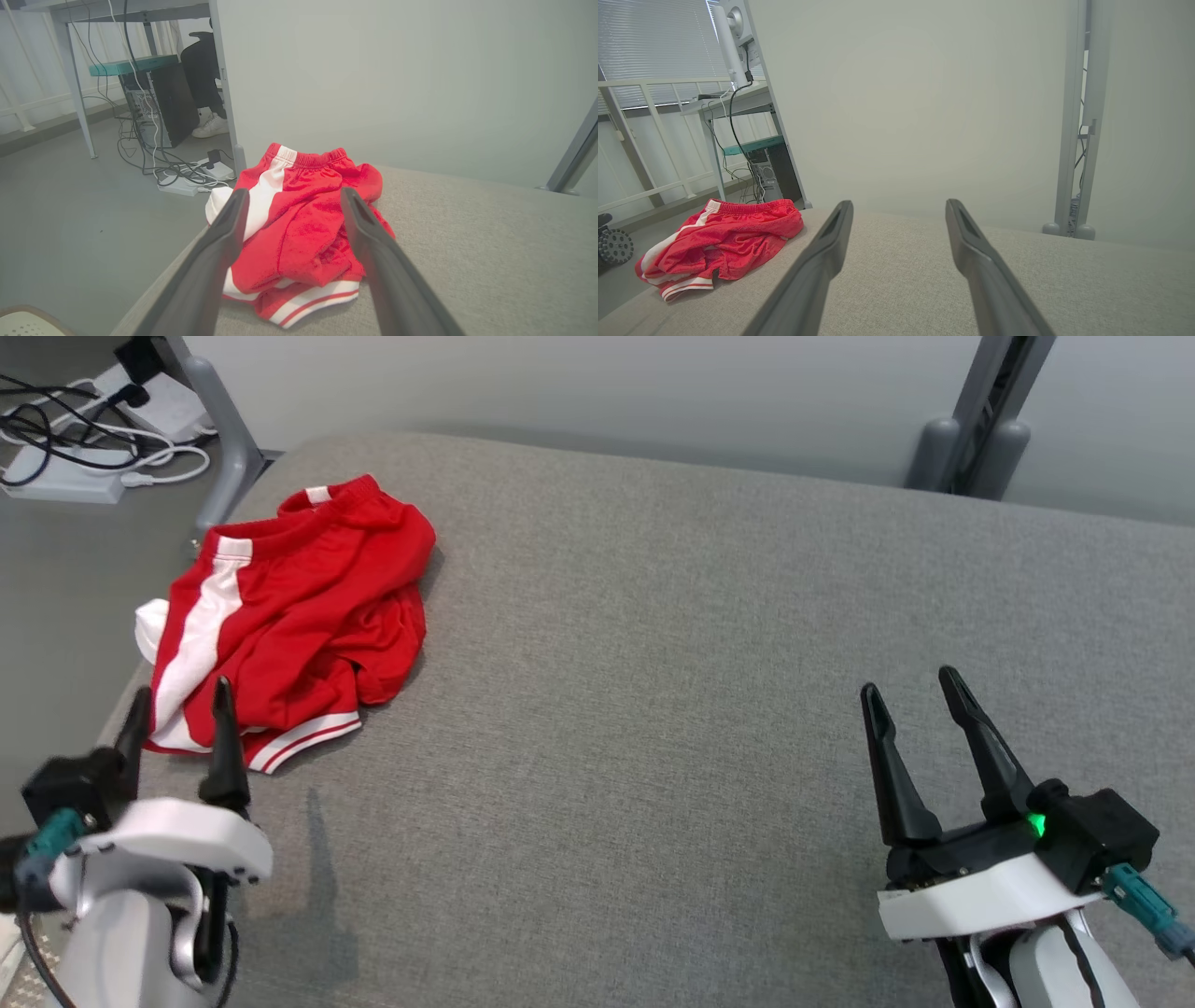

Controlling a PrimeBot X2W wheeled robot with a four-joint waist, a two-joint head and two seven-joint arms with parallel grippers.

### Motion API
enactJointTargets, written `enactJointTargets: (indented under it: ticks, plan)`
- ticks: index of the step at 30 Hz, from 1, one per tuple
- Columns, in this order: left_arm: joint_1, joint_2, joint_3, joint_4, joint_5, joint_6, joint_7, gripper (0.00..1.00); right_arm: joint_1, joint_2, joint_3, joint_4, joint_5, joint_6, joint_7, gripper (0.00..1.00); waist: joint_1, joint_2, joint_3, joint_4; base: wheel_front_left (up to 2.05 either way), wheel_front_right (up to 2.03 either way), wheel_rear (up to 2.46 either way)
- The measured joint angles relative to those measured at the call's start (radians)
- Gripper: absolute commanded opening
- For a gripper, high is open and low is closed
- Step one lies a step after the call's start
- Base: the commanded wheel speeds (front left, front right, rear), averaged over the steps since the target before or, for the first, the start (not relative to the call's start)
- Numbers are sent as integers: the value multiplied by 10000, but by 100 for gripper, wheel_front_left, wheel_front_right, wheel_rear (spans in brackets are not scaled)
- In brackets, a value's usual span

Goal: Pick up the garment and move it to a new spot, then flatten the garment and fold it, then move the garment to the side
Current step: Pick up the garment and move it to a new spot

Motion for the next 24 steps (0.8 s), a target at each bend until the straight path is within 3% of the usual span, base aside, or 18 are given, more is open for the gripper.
enactJointTargets:
  ticks: [7, 16, 24]
  plan:
    - [-2354, 1216, 153, 1406, -234, -441, 1482, 100, -643, -4, 265, -593, -171, 0, 244, 100, 0, 0, 1009, -414, 0, 0, 0]
    - [-5061, 2234, -336, 3628, -128, -834, 3871, 100, -941, 0, 662, -1427, -86, 0, 752, 100, 0, 0, 2171, -864, 0, 0, 0]
    - [-6337, 2571, -550, 5108, -40, -782, 4644, 100, -941, -2, 713, -1592, -267, 0, 884, 100, 0, 0, 2716, -1176, 0, 0, 0]
